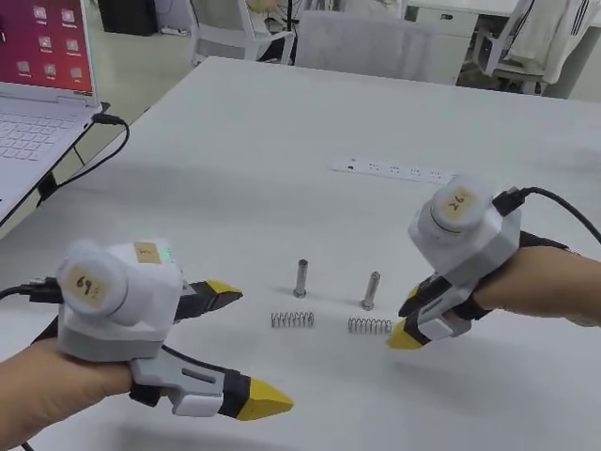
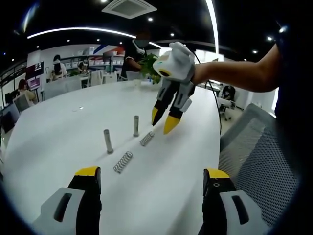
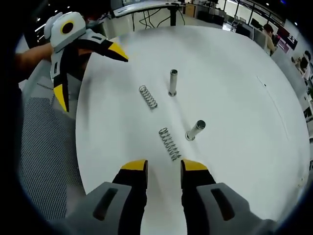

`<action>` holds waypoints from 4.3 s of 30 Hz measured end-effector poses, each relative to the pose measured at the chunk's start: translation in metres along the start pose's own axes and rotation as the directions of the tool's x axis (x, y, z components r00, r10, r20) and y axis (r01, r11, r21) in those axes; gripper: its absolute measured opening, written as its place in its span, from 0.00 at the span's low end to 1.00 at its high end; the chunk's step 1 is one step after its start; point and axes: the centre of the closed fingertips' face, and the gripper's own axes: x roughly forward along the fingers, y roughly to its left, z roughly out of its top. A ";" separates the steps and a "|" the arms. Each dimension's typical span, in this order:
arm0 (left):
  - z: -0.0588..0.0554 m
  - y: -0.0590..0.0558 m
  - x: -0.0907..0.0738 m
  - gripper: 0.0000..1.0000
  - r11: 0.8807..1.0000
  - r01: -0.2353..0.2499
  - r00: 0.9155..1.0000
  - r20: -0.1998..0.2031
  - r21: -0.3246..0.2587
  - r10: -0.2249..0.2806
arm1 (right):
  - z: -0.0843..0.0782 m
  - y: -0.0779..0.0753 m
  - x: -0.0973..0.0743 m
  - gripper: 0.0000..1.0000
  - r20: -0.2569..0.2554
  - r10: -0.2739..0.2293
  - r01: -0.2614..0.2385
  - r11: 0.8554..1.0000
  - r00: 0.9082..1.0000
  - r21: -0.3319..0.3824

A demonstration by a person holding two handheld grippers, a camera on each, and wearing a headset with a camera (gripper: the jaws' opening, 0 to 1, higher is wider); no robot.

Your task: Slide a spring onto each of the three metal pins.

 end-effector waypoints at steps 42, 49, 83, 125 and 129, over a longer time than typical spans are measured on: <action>-0.003 0.004 -0.001 0.78 1.000 -0.009 1.000 0.003 -0.027 0.010 | -0.003 -0.006 0.030 0.11 -0.101 0.032 -0.041 0.995 0.994 -0.089; -0.002 0.002 -0.001 0.78 1.000 -0.007 1.000 0.003 -0.025 0.007 | -0.006 -0.001 0.031 0.11 -0.118 0.034 -0.046 0.994 0.992 -0.100; 0.009 -0.006 0.004 0.70 0.997 0.058 0.998 -0.012 0.053 -0.057 | 0.019 0.045 -0.002 0.08 -0.099 0.079 -0.102 0.963 0.992 -0.248; 0.024 -0.028 0.026 0.14 0.959 0.201 0.979 -0.026 0.201 -0.200 | 0.048 0.083 -0.012 0.08 -0.099 0.117 -0.147 0.904 0.988 -0.401; 0.024 -0.029 0.026 0.10 0.955 0.207 0.978 -0.029 0.213 -0.205 | 0.048 0.084 -0.012 0.08 -0.099 0.119 -0.150 0.899 0.988 -0.411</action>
